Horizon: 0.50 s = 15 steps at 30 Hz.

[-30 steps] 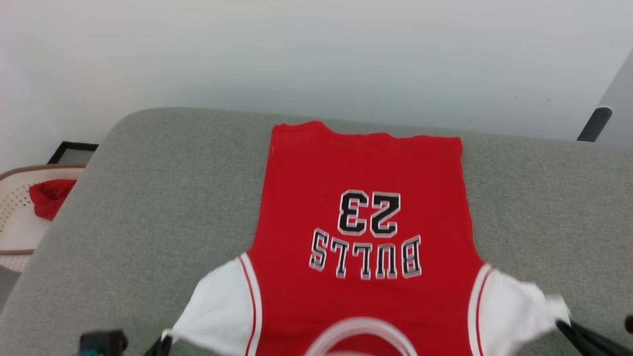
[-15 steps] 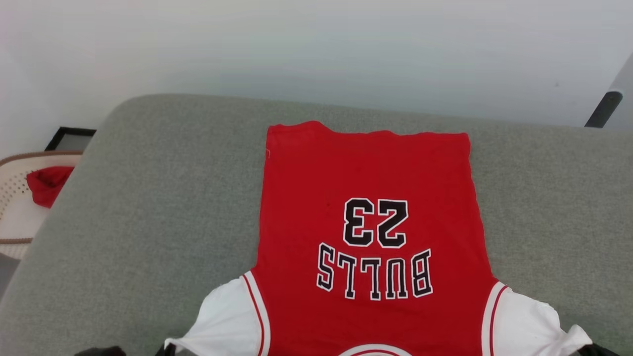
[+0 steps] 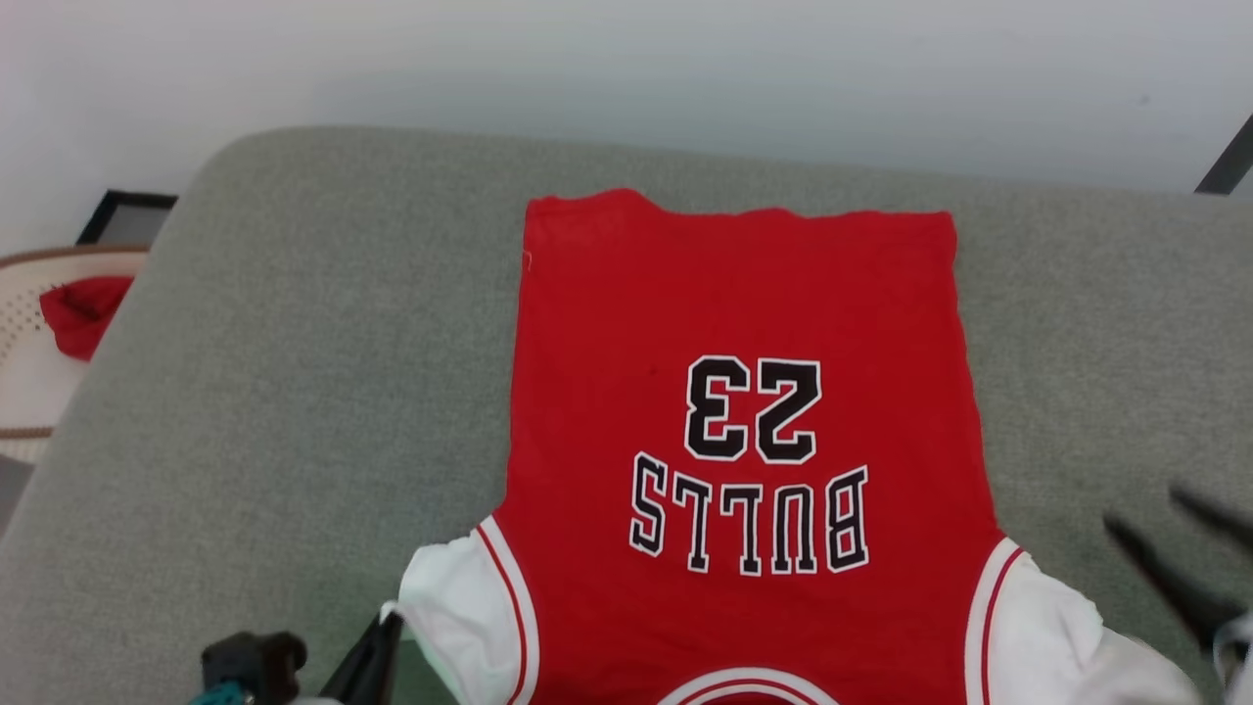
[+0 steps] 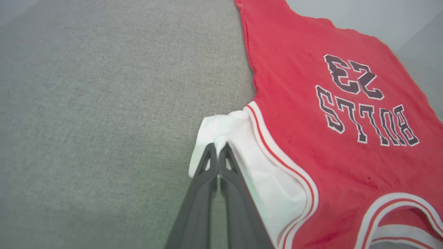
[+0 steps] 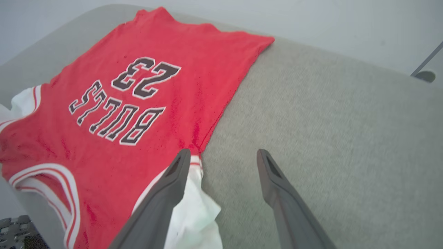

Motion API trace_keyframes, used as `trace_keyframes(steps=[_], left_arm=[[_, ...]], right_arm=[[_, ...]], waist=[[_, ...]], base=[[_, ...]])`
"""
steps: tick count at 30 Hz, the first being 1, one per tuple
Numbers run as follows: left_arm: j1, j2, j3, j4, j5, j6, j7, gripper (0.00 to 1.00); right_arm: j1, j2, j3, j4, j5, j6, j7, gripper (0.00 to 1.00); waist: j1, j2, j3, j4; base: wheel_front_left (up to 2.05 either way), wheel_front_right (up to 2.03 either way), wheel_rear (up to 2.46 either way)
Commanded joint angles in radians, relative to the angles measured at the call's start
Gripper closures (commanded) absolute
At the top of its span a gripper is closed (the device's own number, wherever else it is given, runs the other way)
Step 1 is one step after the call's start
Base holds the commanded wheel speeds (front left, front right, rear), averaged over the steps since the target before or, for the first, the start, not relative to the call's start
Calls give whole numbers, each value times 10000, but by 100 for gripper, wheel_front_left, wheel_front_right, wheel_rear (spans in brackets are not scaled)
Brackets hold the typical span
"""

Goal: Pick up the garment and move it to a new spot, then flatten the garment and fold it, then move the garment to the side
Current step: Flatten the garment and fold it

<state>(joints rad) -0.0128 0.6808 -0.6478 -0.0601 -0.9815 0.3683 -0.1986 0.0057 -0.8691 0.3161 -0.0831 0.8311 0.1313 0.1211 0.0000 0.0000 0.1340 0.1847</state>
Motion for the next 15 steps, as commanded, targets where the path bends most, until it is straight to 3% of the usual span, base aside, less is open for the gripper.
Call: trace_keyframes(steps=[1, 8, 15], left_arm=[[-182, -91, -15, 36, 128, -75, -43, 100], [-1132, -616, -312, 380, 404, -439, 33, 100], [-2167, -1255, -756, 913, 729, -987, 147, 100]], right_arm=[[-388, 141, -166, -155, -180, -7, 157, 0], [-3582, 615, -58, 255, -684, -7, 1409, 0], [-6763, 934, 893, 2658, -670, -7, 2370, 0]], waist=[[0, 0, 270, 54], [0, 0, 942, 566], [0, 0, 1512, 1479]], base=[[0, 0, 0], [0, 0, 0], [0, 0, 0]])
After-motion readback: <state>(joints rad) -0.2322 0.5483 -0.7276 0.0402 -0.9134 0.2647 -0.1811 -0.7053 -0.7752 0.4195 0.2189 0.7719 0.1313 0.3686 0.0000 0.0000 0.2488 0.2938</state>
